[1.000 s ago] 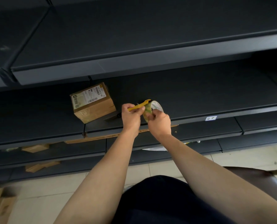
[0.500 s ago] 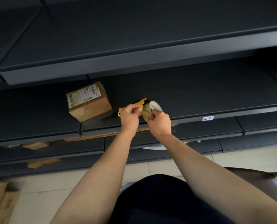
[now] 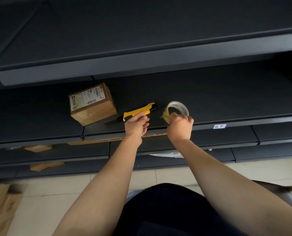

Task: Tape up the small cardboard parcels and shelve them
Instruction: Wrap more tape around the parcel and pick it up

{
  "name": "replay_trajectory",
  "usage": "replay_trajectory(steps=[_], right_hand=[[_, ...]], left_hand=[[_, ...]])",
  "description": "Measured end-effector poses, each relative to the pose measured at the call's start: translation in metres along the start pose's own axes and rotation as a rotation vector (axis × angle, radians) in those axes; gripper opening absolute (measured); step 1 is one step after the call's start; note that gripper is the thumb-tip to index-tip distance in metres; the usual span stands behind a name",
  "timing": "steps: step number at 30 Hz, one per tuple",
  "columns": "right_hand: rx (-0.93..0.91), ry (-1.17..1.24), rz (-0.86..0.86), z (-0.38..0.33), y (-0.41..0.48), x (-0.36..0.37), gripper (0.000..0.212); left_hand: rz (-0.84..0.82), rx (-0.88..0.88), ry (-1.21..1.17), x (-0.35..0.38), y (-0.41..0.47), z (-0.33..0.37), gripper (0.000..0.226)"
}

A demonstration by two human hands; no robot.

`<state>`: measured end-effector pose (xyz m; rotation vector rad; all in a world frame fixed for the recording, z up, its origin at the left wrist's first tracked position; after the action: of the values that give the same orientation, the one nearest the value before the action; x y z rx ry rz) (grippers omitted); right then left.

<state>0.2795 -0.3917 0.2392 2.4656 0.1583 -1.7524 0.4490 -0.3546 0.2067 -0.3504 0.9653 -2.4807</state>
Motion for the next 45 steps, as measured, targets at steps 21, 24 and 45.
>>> replay_trajectory(steps=[21,24,45], right_hand=[[-0.18,0.655,-0.088,-0.202,0.033,0.033,0.033],[0.043,0.777,-0.191,-0.208,0.036,0.051,0.04],[0.289,1.2,0.087,-0.244,0.052,0.052,0.105]], left_hand=[[0.661,0.495,0.291,-0.193,-0.007,0.111,0.032],[0.528,0.524,0.621,-0.196,0.011,0.125,0.049],[0.334,0.767,0.612,-0.201,0.006,0.162,0.029]])
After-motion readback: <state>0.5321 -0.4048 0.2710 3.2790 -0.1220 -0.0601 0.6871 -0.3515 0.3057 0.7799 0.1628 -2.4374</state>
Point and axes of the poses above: each hand's wrist, its own y-axis towards the middle knuckle, its own x-axis out of the palm, z = x × y, the point moved 8 cm from there along y, towards the middle knuckle, and after that the axes turned 9 degrees about -x, right-handed, at the moved point
